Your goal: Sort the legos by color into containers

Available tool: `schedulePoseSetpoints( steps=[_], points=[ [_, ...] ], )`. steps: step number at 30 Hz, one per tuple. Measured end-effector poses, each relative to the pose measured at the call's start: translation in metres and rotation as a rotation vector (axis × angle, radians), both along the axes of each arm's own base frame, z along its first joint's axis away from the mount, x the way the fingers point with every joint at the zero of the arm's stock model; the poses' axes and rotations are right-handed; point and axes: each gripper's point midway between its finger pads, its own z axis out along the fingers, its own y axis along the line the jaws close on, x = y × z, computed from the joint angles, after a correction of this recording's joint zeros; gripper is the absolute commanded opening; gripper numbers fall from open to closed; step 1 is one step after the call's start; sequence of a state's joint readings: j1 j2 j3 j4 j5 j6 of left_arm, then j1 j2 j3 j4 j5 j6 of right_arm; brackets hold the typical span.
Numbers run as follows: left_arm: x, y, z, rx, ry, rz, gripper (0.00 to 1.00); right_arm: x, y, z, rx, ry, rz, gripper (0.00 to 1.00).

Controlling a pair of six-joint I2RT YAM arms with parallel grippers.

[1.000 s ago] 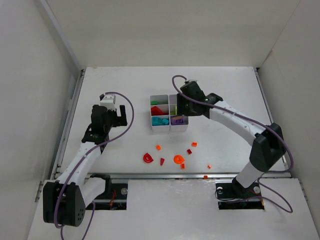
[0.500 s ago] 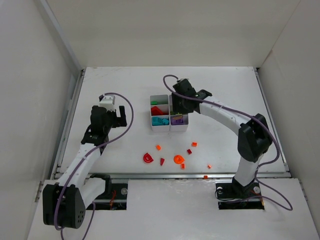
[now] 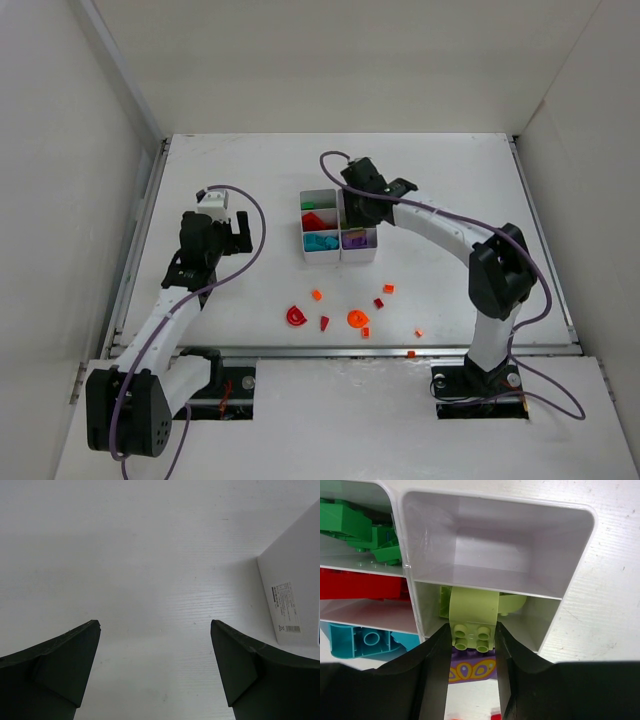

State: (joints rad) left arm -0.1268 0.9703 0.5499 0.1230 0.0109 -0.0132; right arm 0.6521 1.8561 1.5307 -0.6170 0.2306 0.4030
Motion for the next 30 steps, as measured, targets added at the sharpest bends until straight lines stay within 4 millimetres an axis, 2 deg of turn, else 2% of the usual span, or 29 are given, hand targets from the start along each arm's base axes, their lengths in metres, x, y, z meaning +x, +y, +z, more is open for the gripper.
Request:
schedulePoseSetpoints(
  steps=[9, 30],
  points=[
    [0.000, 0.000, -0.001, 0.000, 0.002, 0.000, 0.91, 0.002, 0.000, 0.000, -0.009, -0.031, -0.010, 0.00],
    [0.000, 0.000, -0.001, 0.001, 0.003, 0.000, 0.91, 0.005, 0.006, 0.009, 0.253, -0.082, -0.333, 0.00]
  ],
)
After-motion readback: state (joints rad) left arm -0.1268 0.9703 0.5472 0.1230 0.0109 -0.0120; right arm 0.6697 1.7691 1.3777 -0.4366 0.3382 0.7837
